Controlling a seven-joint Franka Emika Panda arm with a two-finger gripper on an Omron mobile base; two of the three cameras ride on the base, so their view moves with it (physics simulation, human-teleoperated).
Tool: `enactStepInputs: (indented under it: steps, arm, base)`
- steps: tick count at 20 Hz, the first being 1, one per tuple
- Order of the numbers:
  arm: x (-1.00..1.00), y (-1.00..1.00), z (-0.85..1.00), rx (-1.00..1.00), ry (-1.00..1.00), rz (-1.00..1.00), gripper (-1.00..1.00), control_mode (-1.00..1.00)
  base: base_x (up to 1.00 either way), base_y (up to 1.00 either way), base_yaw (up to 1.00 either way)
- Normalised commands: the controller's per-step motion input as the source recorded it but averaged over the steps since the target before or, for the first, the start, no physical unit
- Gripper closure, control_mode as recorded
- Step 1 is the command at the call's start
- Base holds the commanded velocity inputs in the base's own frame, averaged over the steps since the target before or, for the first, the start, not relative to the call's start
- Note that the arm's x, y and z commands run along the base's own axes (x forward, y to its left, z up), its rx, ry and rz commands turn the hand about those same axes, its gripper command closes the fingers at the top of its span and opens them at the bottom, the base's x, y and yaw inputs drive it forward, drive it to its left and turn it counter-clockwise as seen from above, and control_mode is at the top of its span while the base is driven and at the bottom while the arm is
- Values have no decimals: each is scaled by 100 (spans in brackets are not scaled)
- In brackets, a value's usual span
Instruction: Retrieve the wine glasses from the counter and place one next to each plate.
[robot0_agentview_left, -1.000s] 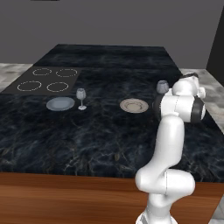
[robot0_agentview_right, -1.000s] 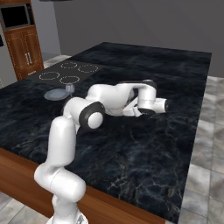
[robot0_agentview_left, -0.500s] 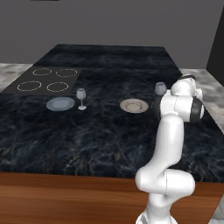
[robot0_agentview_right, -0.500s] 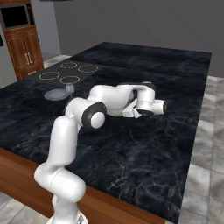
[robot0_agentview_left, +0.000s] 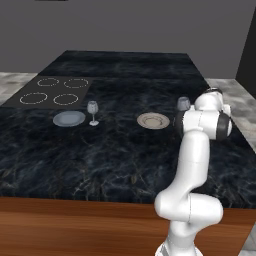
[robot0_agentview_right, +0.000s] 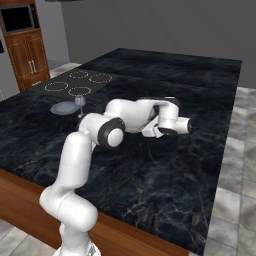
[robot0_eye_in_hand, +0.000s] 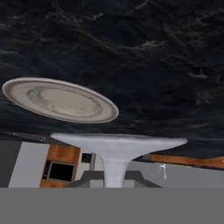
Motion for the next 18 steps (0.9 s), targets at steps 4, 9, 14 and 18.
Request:
enactStepInputs:
  steps: [4, 9, 14, 18]
  arm:
    - [20, -3, -14, 0, 0, 1, 100, -100]
    - [28, 0, -15, 0, -3, 0, 100, -100]
    - [34, 0, -11, 0, -4, 0, 100, -100]
    - [25, 0, -14, 0, -2, 0, 100, -100]
  base:
    - [0, 0, 0]
    - [0, 0, 0]
    - [0, 0, 0]
    - [0, 0, 0]
